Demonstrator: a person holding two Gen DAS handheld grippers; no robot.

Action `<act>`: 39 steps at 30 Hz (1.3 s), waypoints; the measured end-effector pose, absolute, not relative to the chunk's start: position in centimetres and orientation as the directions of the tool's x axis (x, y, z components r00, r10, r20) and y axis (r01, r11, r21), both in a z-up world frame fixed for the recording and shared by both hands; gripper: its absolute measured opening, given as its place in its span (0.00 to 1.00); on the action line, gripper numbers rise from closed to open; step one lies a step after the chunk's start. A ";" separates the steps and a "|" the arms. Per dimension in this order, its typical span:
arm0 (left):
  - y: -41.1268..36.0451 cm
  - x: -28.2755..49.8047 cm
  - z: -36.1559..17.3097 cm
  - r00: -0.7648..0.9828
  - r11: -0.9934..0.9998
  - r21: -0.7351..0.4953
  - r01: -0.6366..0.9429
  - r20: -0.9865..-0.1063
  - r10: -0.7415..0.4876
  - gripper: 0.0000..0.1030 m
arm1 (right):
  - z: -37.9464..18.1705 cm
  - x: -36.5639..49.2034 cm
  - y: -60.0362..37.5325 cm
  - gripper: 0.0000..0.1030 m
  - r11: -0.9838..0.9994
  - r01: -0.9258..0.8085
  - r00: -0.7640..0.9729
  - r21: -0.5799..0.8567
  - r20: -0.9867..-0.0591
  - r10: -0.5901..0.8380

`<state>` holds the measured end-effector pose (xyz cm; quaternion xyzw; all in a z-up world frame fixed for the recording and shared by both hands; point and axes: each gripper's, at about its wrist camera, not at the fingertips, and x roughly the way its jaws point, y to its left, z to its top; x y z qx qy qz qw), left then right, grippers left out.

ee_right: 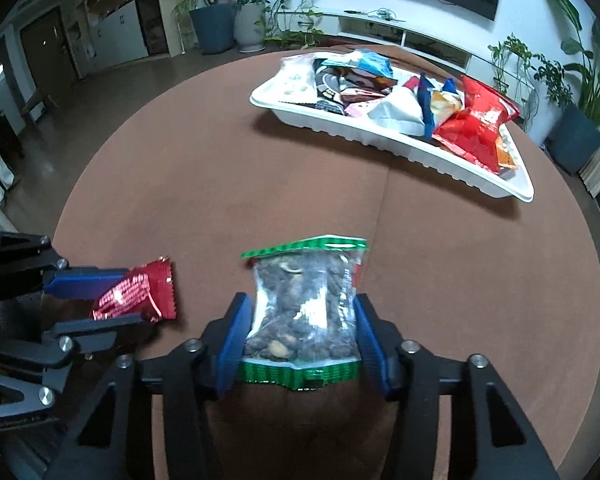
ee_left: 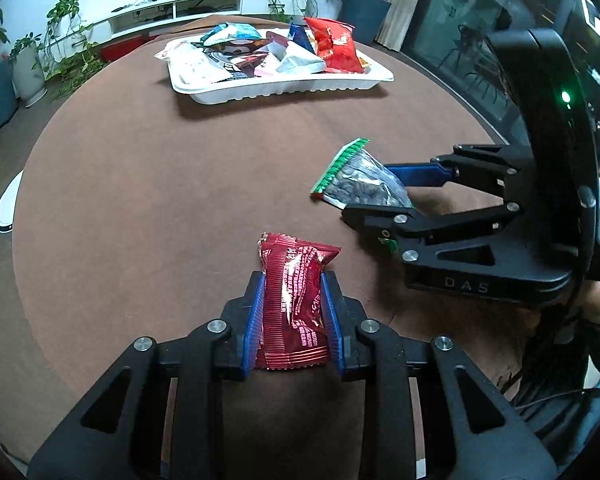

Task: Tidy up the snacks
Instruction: 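Carry the red candy with the left tool while the right tool carries the nut packet to the tray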

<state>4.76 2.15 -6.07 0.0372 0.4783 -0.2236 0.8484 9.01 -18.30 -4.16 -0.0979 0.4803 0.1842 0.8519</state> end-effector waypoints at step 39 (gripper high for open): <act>1.8 19.6 5.4 0.624 0.909 -0.208 0.360 -0.671 -0.401 0.25 | 7.4 17.5 -36.2 0.25 0.936 -0.092 0.665 0.339 -0.679 0.311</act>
